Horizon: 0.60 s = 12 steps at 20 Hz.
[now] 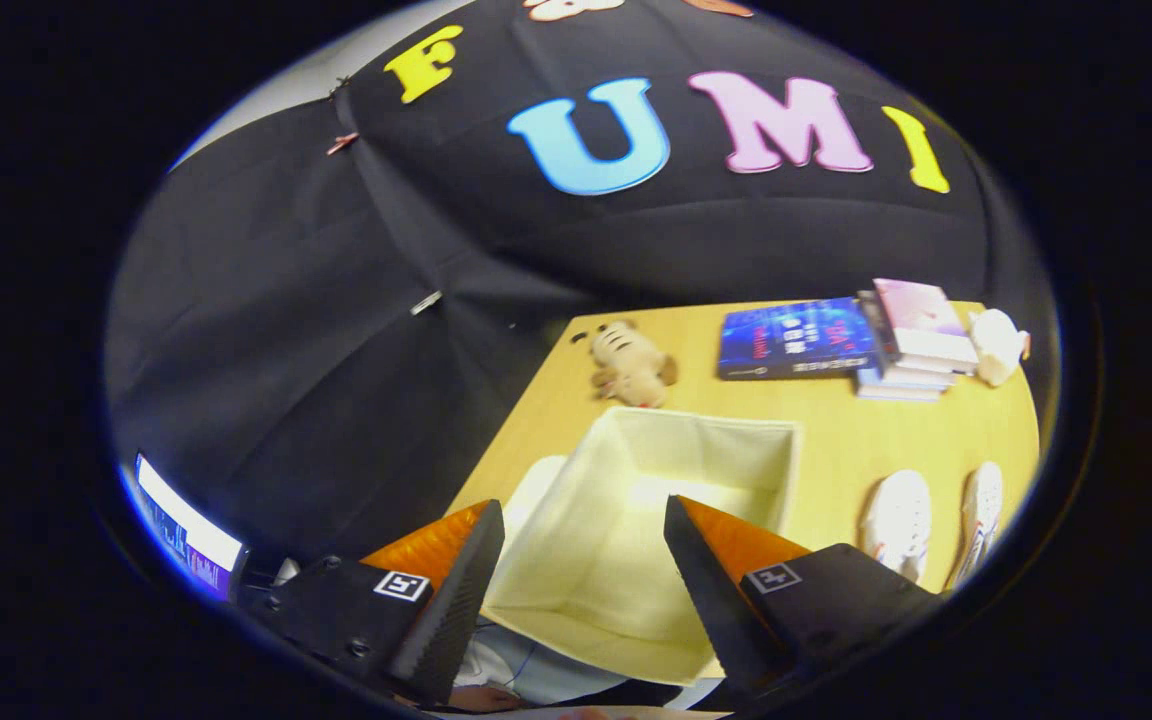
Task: Open the storage box then place both shoes into the box .Put the left shoe in first, then the right shoe, with the right side of both shoes facing outward in a uniform manner.
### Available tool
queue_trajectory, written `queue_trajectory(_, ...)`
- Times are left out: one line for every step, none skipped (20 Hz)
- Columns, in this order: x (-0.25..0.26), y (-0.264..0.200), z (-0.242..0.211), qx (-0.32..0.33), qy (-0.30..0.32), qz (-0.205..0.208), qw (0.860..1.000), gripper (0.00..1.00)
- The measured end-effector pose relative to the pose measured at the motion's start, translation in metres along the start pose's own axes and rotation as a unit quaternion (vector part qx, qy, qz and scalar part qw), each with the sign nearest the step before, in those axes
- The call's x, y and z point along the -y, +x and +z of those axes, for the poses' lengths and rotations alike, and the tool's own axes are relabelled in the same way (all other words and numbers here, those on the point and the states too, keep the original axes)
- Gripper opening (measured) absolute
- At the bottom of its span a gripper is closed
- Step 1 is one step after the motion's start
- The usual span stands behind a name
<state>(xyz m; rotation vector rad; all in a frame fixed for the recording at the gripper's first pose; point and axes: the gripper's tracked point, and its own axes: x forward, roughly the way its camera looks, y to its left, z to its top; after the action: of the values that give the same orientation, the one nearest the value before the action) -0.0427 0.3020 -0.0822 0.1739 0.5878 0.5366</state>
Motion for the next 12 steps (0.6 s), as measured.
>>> queue_trajectory(0.022, -0.008, 0.0, 0.006, 0.003, -0.022, 1.0, 0.98)
queue_trajectory(0.046, -0.015, -0.001, 0.01, 0.003, -0.045, 0.999, 0.98)
queue_trajectory(0.068, -0.029, -0.002, 0.013, 0.001, -0.07, 0.997, 0.98)
queue_trajectory(0.092, -0.035, -0.004, 0.013, -0.004, -0.095, 0.995, 0.98)
queue_trajectory(0.116, -0.042, -0.009, 0.01, -0.009, -0.118, 0.993, 0.98)
queue_trajectory(0.139, -0.046, -0.015, 0.005, -0.013, -0.139, 0.99, 0.98)
queue_trajectory(0.161, -0.049, -0.022, -0.003, -0.014, -0.157, 0.988, 0.98)
queue_trajectory(0.181, -0.05, -0.032, -0.013, -0.014, -0.171, 0.985, 0.98)
queue_trajectory(0.201, -0.054, -0.04, -0.023, -0.011, -0.183, 0.983, 0.98)
queue_trajectory(0.218, -0.054, -0.049, -0.031, -0.008, -0.189, 0.981, 0.99)
queue_trajectory(0.235, -0.057, -0.056, -0.039, -0.004, -0.195, 0.98, 0.98)
queue_trajectory(0.252, -0.057, -0.066, -0.05, -0.003, -0.205, 0.978, 0.98)
